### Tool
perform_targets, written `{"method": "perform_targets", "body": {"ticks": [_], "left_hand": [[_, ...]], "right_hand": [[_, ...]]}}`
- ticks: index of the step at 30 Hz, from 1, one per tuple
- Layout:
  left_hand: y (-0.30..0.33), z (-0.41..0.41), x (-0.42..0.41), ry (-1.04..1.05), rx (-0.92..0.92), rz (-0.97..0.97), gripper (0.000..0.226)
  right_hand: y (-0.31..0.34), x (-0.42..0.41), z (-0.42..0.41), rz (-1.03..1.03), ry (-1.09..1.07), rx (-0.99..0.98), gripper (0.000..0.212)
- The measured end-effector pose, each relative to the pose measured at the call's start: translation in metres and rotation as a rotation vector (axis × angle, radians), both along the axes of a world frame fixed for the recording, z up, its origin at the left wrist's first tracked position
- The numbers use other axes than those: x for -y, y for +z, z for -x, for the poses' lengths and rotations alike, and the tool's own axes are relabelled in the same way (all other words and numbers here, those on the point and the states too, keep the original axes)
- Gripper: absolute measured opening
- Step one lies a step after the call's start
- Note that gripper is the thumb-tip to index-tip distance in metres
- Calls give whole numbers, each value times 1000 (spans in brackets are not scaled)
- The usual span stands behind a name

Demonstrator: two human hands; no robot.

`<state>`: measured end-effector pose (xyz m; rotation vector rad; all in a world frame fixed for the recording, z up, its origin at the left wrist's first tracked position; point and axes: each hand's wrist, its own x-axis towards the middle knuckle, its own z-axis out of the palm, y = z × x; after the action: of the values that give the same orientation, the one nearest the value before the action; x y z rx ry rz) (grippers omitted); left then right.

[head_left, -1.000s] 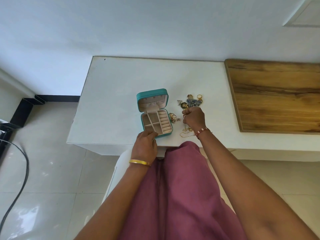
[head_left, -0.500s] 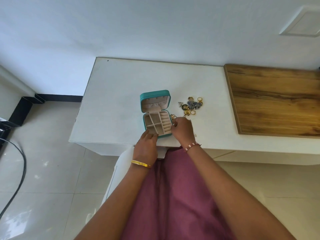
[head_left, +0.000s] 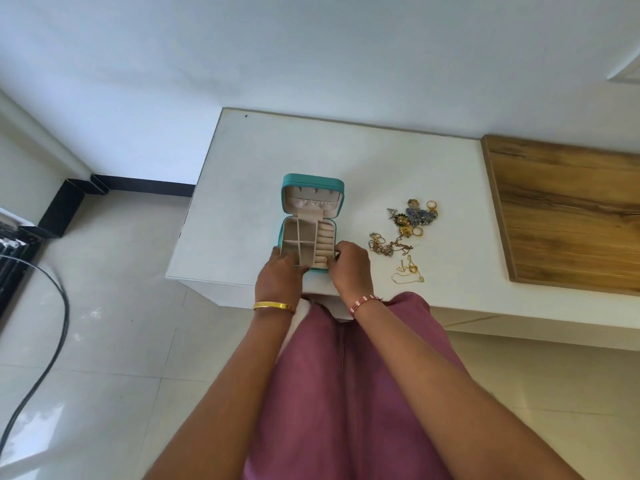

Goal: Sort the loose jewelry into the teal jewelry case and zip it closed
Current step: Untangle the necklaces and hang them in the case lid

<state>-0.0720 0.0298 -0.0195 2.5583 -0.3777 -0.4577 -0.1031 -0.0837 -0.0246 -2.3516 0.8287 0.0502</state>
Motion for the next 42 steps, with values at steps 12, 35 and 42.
{"method": "perform_targets", "body": {"ticks": [12, 35, 42], "left_hand": [[-1, -48, -53, 80, 53, 6, 33], [23, 32, 33, 128, -92, 460, 28], [9, 66, 56, 111, -322, 440, 27]], "right_hand": [[1, -45, -57, -39, 75, 32, 10], [7, 98, 69, -94, -330, 188, 15], [-4, 107, 84, 4, -268, -46, 13]]}}
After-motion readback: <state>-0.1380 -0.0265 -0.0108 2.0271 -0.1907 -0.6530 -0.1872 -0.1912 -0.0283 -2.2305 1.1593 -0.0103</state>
